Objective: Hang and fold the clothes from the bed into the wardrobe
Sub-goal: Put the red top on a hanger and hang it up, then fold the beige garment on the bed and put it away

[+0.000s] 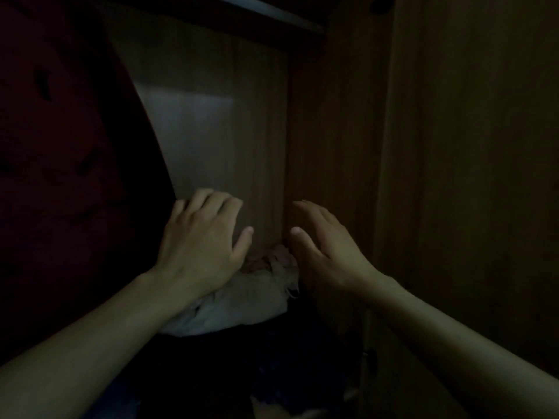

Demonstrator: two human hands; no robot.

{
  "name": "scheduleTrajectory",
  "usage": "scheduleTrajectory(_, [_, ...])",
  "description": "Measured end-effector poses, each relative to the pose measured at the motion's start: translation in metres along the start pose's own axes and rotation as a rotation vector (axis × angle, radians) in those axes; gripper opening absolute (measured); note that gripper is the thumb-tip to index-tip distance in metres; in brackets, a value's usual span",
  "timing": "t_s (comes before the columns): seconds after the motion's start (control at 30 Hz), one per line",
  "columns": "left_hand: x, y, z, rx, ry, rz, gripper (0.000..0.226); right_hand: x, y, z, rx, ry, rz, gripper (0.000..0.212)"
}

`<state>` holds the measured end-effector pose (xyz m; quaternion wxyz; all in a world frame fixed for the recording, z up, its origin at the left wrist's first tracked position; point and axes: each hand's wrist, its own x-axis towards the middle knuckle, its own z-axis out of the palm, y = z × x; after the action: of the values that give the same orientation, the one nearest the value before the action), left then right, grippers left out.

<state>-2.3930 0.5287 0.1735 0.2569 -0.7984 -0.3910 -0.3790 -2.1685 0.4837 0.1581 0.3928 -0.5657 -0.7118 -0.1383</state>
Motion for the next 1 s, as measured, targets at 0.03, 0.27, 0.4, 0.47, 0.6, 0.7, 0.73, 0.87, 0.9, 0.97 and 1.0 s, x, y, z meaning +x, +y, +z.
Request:
scheduleTrajectory(0.03, [-0.010,0.015,0.001,-0.029,-0.013,0.007,0.053,-0.020,0.005,-0.010,0.005,-0.004,0.024,0.054])
scheduleTrajectory(0.27, [-0.076,0.115,-0.006,-0.162,-0.165,0.068,0.049,-0.164,0.034,-0.069,0.041,-0.060,0.162,0.057])
scheduleTrajectory(0.4, [-0.101,0.158,-0.014,-0.262,-0.200,0.112,0.046,-0.216,0.036,-0.102,-0.016,-0.072,0.234,0.061])
scheduleTrajectory(0.47, [-0.112,0.175,-0.014,-0.316,-0.230,0.126,0.048,-0.238,0.035,-0.118,-0.056,-0.073,0.265,0.062])
scheduleTrajectory(0.6, [-0.135,0.205,-0.004,-0.407,-0.317,0.216,0.044,-0.285,0.024,-0.142,-0.141,-0.066,0.372,0.059])
scheduleTrajectory(0.7, [-0.149,0.227,0.002,-0.499,-0.328,0.291,0.043,-0.324,0.012,-0.155,-0.230,-0.055,0.465,0.054])
scheduleTrajectory(0.73, [-0.153,0.235,0.003,-0.535,-0.322,0.316,0.043,-0.338,0.007,-0.159,-0.265,-0.054,0.500,0.052])
scheduleTrajectory(0.87, [-0.169,0.272,0.008,-0.705,-0.299,0.405,0.045,-0.391,-0.017,-0.178,-0.411,-0.061,0.679,0.050])
scheduleTrajectory(0.9, [-0.174,0.283,0.009,-0.747,-0.305,0.420,0.045,-0.405,-0.025,-0.185,-0.440,-0.061,0.728,0.051])
scheduleTrajectory(0.97, [-0.185,0.306,0.008,-0.836,-0.325,0.447,0.043,-0.432,-0.044,-0.200,-0.489,-0.057,0.823,0.053])
scheduleTrajectory(1.0, [-0.191,0.318,0.006,-0.884,-0.331,0.466,0.041,-0.446,-0.054,-0.208,-0.513,-0.053,0.864,0.053])
